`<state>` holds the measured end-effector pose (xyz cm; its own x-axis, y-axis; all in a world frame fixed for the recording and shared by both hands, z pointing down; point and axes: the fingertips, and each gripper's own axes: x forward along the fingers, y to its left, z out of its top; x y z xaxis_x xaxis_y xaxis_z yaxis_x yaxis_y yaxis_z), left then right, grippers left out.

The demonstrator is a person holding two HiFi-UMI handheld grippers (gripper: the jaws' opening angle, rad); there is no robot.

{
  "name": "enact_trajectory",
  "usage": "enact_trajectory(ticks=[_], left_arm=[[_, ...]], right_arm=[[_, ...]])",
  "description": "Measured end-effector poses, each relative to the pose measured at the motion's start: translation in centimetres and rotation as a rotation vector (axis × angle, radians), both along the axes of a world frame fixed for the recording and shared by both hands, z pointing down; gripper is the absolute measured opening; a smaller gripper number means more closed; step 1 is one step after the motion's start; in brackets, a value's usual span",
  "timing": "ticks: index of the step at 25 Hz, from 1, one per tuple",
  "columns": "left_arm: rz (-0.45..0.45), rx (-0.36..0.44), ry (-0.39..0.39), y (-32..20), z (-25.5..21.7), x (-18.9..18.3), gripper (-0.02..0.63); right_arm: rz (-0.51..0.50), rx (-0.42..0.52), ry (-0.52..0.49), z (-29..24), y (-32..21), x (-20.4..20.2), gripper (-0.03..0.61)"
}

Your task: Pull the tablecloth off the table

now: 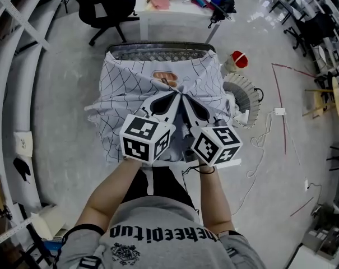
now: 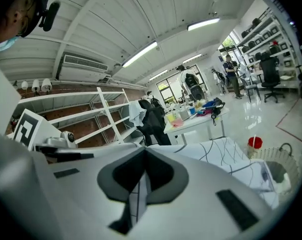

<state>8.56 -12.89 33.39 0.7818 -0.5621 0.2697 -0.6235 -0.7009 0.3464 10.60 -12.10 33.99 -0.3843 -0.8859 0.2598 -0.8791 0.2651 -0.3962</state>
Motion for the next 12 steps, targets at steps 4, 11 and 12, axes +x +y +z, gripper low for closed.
enact_trajectory(ticks=[4,11,12], left_arm=[[0.021,0.036,0.014,0.1,-1.9,0.2,0.012],[0.031,0.093,0.04,-0.5,-4.9,-0.2,0.012],[0.025,0.099,0.045,-0.8,-5.4,-0.5,0.012]], right_arm=[[0.012,0.036,0.002,-1.9,0.1,0.2,0.009],[0.04,0.105,0.029,-5.1,-0.1,1.4,0.009],[0.047,0.115,0.031,-5.7,-0.1,1.7,0.009]])
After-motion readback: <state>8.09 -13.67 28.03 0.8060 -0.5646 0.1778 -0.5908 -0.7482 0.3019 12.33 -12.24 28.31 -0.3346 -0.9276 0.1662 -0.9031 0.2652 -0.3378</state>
